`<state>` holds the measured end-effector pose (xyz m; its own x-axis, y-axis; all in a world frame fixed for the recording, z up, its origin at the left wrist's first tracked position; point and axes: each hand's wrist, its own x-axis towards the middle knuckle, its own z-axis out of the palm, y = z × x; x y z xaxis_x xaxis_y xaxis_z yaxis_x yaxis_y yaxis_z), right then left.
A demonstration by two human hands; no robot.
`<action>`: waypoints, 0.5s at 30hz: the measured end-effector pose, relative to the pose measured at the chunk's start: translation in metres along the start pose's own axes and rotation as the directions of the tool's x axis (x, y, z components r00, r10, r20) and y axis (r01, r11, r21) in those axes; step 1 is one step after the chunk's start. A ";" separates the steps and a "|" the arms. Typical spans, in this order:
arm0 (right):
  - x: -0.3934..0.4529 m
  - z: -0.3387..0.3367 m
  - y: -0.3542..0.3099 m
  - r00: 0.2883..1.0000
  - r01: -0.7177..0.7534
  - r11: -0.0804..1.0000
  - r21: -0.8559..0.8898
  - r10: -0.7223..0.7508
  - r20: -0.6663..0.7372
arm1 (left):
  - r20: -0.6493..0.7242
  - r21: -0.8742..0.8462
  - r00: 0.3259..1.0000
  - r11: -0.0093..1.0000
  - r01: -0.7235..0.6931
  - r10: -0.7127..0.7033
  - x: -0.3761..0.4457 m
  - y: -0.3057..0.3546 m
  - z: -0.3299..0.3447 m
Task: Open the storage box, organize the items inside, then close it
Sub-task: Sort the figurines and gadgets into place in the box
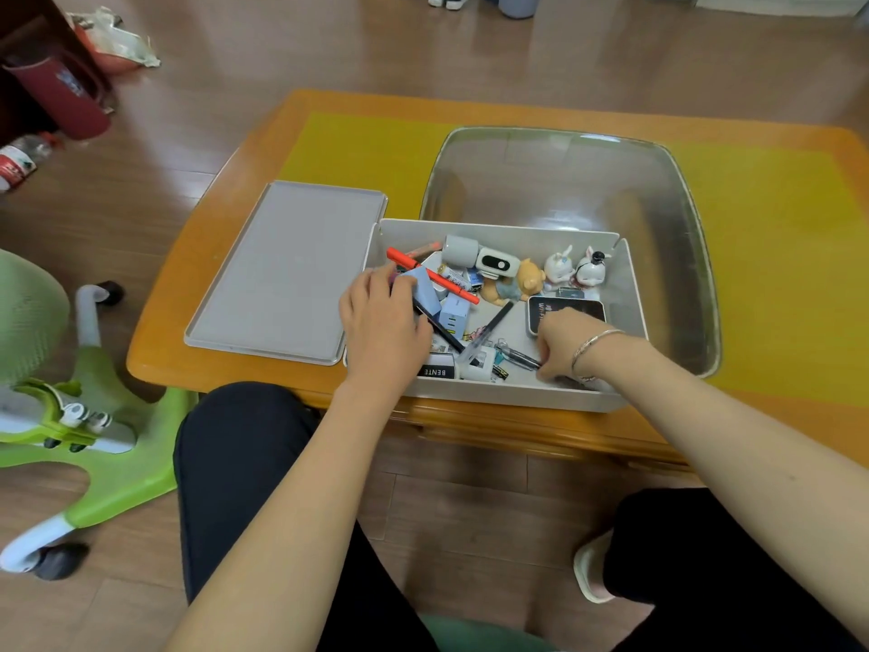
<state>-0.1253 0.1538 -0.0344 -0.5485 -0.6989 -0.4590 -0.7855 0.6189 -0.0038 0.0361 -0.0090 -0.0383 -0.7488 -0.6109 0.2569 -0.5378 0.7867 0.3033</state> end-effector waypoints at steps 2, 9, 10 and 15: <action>-0.002 0.000 -0.001 1.000 0.008 1.000 -0.012 -0.008 0.002 | 0.002 -0.027 0.999 0.999 0.033 -0.033 0.002 -0.005 -0.001; 0.004 -0.045 -0.015 0.921 0.113 0.955 0.274 0.003 -0.390 | -0.001 -0.049 0.998 0.997 0.066 -0.066 0.001 -0.006 0.002; 0.008 -0.052 -0.020 0.905 0.140 0.945 0.296 -0.001 -0.425 | -0.004 -0.053 0.997 0.996 0.071 -0.071 0.000 -0.006 0.002; 0.034 -0.072 -0.052 0.845 0.266 0.891 0.369 -0.031 -0.534 | -0.001 -0.064 0.997 0.995 0.076 -0.077 0.000 -0.007 0.002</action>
<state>-0.1239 0.0720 0.0140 -0.5919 -0.8014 0.0863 -0.7398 0.4976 -0.4529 0.0387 -0.0143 -0.0426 -0.7049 -0.6695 0.2341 -0.5676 0.7304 0.3799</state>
